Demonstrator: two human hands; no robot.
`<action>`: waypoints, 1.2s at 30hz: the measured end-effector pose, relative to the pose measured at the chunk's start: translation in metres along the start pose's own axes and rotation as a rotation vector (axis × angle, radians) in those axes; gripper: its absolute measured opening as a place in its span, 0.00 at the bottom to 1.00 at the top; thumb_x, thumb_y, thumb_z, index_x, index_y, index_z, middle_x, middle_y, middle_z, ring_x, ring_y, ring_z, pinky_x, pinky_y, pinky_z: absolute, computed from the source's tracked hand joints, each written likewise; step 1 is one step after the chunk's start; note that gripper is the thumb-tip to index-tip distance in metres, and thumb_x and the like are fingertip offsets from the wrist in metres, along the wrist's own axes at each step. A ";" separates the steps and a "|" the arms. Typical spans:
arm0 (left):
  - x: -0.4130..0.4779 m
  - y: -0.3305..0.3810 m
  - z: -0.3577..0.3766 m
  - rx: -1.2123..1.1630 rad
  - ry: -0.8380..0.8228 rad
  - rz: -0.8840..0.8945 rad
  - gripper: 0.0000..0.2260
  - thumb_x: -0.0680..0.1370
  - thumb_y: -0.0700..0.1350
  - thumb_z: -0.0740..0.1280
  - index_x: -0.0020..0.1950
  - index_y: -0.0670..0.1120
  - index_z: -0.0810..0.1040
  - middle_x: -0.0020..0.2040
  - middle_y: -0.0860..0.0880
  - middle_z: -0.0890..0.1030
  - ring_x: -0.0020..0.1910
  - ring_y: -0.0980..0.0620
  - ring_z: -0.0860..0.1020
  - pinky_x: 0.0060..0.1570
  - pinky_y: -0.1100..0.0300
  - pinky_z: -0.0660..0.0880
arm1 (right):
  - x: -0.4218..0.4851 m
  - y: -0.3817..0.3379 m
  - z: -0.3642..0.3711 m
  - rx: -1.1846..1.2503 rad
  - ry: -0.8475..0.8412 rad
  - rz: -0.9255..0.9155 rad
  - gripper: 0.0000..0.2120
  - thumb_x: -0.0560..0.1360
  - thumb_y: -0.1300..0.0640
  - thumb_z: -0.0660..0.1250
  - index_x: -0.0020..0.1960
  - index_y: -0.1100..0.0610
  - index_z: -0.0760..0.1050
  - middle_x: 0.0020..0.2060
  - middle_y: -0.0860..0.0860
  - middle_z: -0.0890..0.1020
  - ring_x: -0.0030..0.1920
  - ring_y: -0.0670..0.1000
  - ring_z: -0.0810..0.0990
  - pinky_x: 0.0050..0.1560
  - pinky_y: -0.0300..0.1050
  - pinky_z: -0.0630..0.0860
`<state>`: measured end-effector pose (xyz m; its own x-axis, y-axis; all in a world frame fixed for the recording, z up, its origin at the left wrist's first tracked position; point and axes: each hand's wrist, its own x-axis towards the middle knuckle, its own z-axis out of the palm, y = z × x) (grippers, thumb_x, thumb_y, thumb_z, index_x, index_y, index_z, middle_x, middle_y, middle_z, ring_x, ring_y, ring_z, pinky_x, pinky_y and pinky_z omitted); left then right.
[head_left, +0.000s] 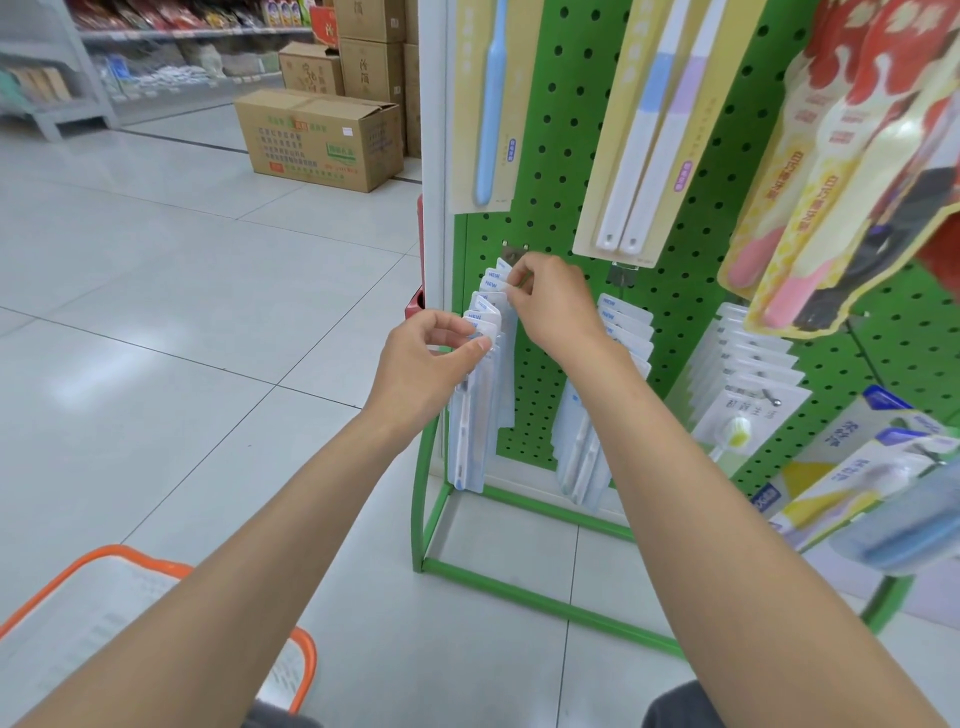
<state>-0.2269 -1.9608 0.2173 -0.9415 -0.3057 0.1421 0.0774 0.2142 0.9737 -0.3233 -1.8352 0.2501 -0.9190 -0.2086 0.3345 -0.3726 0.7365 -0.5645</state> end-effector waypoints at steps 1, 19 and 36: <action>0.000 0.000 0.000 -0.001 -0.001 -0.002 0.05 0.75 0.45 0.73 0.47 0.49 0.78 0.45 0.51 0.82 0.36 0.55 0.80 0.45 0.54 0.79 | 0.000 0.000 0.001 0.011 -0.002 0.007 0.04 0.79 0.60 0.65 0.51 0.59 0.78 0.42 0.51 0.79 0.46 0.54 0.79 0.48 0.49 0.77; -0.005 0.007 0.001 0.018 0.002 0.010 0.03 0.77 0.44 0.71 0.47 0.49 0.78 0.45 0.51 0.81 0.36 0.54 0.79 0.47 0.50 0.79 | -0.022 -0.010 -0.007 -0.252 0.030 0.012 0.06 0.76 0.68 0.60 0.44 0.62 0.74 0.40 0.57 0.80 0.42 0.59 0.79 0.39 0.49 0.77; -0.021 0.005 0.003 0.113 0.005 -0.006 0.07 0.76 0.43 0.72 0.44 0.47 0.74 0.41 0.51 0.79 0.37 0.51 0.80 0.48 0.51 0.78 | -0.071 -0.005 -0.034 -0.291 0.175 -0.186 0.15 0.78 0.61 0.59 0.62 0.54 0.75 0.42 0.51 0.83 0.47 0.54 0.75 0.38 0.47 0.68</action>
<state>-0.2073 -1.9507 0.2190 -0.9400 -0.3122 0.1379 0.0342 0.3158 0.9482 -0.2516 -1.8022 0.2546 -0.7941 -0.2610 0.5489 -0.4554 0.8536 -0.2528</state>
